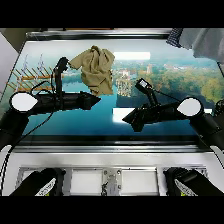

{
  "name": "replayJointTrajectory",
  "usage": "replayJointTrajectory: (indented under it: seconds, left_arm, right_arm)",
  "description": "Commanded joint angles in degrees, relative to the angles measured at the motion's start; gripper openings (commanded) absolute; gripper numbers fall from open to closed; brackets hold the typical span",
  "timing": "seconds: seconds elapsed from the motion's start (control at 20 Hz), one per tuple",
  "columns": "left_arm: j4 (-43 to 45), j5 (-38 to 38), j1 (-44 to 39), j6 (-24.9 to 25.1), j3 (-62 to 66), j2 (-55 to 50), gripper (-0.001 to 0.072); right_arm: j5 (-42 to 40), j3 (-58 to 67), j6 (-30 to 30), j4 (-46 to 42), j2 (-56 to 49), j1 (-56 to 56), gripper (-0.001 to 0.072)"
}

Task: Fold the clothes and pants, and hang the long-sleeved shirts on hangers.

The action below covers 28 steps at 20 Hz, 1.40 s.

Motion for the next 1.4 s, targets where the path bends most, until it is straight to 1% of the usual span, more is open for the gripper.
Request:
replayJointTrajectory:
  seconds: [0.0, 0.2, 0.25, 0.3, 0.35, 0.45, 0.5, 0.6, 0.75, 0.8, 0.9, 1.05, 1.15, 1.35]
  left_arm:
    - [0.0, 0.0, 0.0, 0.0, 0.0, 0.0, 0.0014]
    - [0.0, -0.2, -0.1, 0.0, 0.0, 0.0, 0.0015]
    - [0.0, 0.1, -0.1, 0.0, 0.0, 0.0, 0.0034]
    - [0.1, 1.0, -0.1, 0.0, 0.0, 0.0, 0.0345]
    - [0.1, 3.3, 0.0, 0.0, 0.0, 0.0, 0.0681]
    - [0.2, 10.3, 1.0, 0.0, 0.2, -0.2, 0.069]
    - [1.0, 12.2, 2.3, -0.1, 1.6, -1.8, 0.069]
    - [7.3, 12.4, 4.6, -2.4, 6.8, -7.4, 0.0682]
    - [18.3, 12.8, 6.4, -8.1, 15.9, -19.5, 0.0682]
    - [21.3, 13.4, 6.8, -9.3, 19.5, -24.4, 0.0682]
    - [24.5, 14.0, 7.5, -10.3, 26.8, -34.3, 0.0682]
    - [24.5, 13.9, 8.6, -10.4, 38.2, -49.0, 0.0682]
    - [24.7, 14.1, 9.0, -10.4, 44.9, -56.9, 0.0682]
    - [24.5, 14.4, 9.5, -10.4, 53.9, -66.4, 0.0682]
  right_arm:
    - [0.0, 0.0, 0.0, 0.0, 0.0, 0.1, 0.0017]
    - [0.0, 0.0, 0.0, 0.0, 0.0, 0.1, 0.0017]
    - [0.0, 0.0, 0.0, 0.0, 0.0, 0.1, 0.0017]
    - [0.0, 0.0, 0.0, 0.0, 0.0, 0.1, 0.0017]
    - [0.0, 0.0, 0.0, 0.0, 0.0, 0.1, 0.0017]
    - [0.0, 0.0, 0.0, 0.0, 0.0, 0.1, 0.0018]
    - [0.0, 0.0, 0.0, 0.0, 0.0, 0.1, 0.0017]
    - [0.0, 0.0, 0.0, 0.0, 0.0, 0.1, 0.0017]
    - [0.0, 0.0, 0.0, 0.0, -0.1, 0.0, 0.0017]
    - [0.0, 0.0, 0.0, 0.0, -0.1, 0.0, 0.0017]
    - [0.0, 0.0, 0.0, 0.0, 0.0, 0.0, 0.0017]
    - [0.0, 0.0, 0.0, 0.0, 0.0, 0.0, 0.0017]
    - [0.0, 0.0, 0.0, 0.0, 0.0, 0.0, 0.0017]
    - [0.0, 0.0, 0.0, 0.0, 0.0, 0.0, 0.0017]
